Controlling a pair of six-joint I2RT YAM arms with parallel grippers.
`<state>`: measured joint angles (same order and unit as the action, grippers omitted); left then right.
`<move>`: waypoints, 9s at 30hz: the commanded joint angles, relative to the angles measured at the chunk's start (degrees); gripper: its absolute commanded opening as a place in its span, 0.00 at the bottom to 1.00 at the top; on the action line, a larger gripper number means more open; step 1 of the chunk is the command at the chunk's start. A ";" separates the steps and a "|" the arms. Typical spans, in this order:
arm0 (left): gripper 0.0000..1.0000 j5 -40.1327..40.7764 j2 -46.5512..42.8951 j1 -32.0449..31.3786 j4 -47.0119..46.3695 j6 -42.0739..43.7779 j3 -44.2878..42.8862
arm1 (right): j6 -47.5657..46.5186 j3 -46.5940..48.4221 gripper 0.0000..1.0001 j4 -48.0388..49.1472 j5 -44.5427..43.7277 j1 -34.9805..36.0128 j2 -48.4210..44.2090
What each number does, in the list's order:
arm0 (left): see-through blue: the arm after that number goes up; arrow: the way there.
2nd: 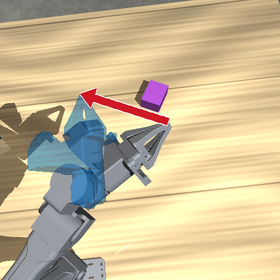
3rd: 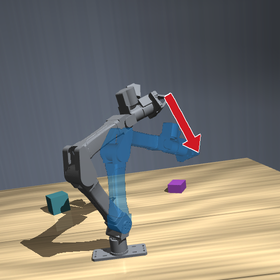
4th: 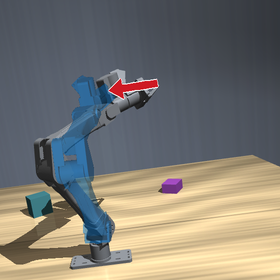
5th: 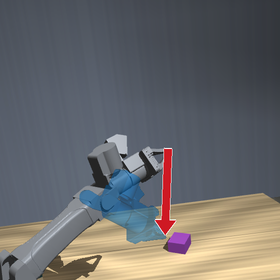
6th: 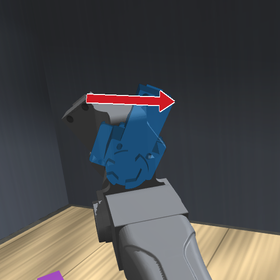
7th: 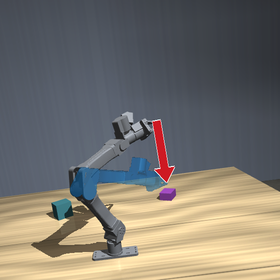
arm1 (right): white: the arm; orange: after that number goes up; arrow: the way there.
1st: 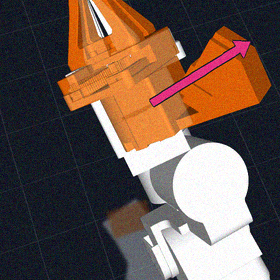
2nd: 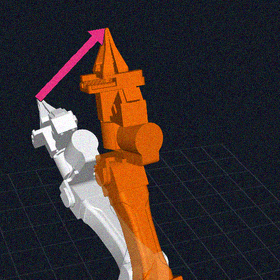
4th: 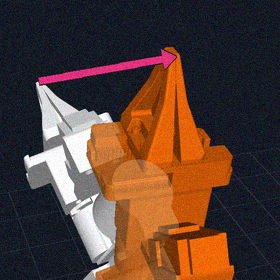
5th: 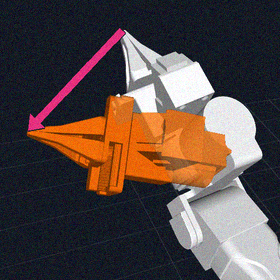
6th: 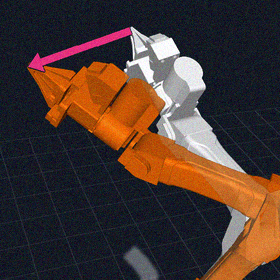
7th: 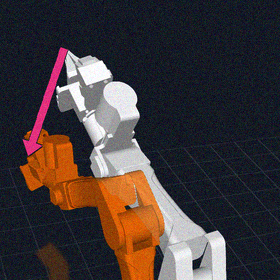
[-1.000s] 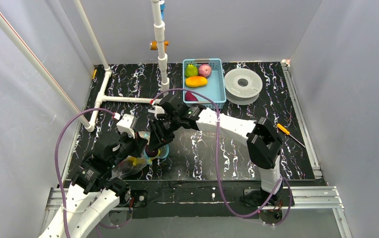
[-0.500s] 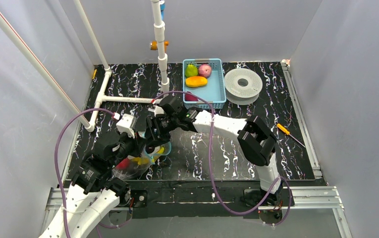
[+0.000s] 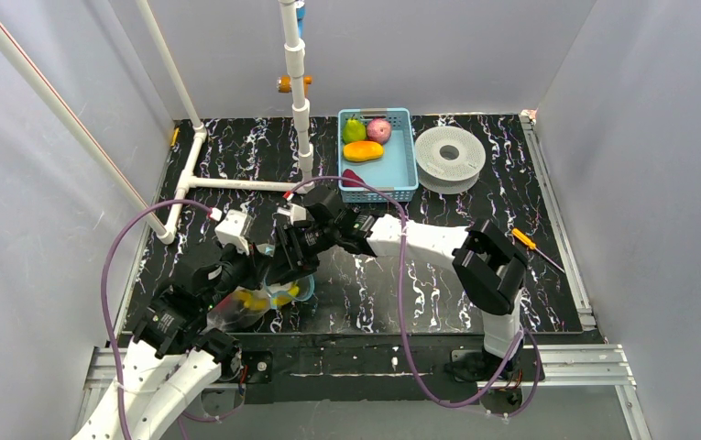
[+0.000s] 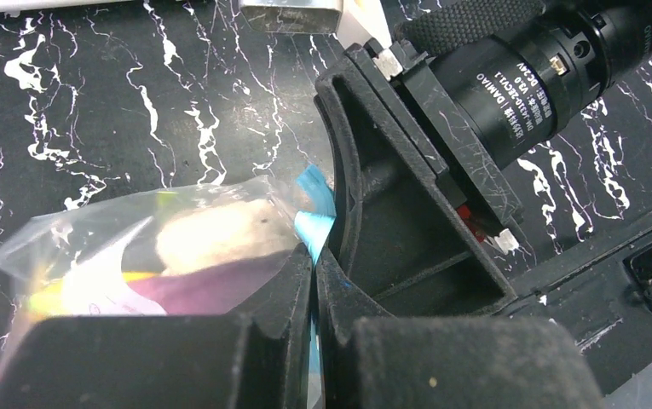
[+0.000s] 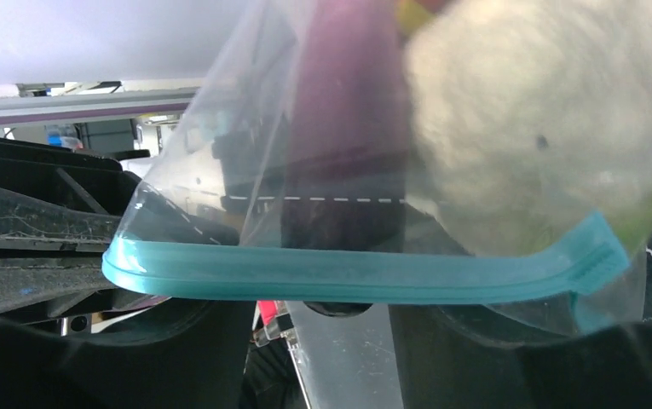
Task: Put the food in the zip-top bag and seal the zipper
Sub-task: Place the fake vegetable in the zipper food storage bag, then adjust the zipper food storage bag at the center of the board, then pick up the fake vegetable from the bin, then place the fake vegetable in the zipper food storage bag.
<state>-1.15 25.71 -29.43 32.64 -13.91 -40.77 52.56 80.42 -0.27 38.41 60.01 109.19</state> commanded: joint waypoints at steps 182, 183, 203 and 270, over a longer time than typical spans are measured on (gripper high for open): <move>0.00 6.64 -0.60 -0.45 9.92 -30.69 -8.18 | -40.47 46.17 0.77 -38.32 -24.31 -30.73 31.26; 0.00 6.60 -0.81 -0.45 10.06 -30.73 -8.09 | -40.50 46.25 0.75 -38.28 -24.30 -30.67 31.34; 0.00 6.17 -1.64 -0.45 8.87 -30.95 -7.74 | -36.85 26.17 0.25 -30.38 -26.12 -30.72 -0.59; 0.00 -4.47 12.02 -0.45 2.65 -25.86 -13.77 | -43.92 -8.82 0.51 -19.61 -10.13 -3.21 -24.68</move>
<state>-4.12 37.74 -29.65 36.82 -40.60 -52.10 10.07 72.99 -20.93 27.18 56.29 87.70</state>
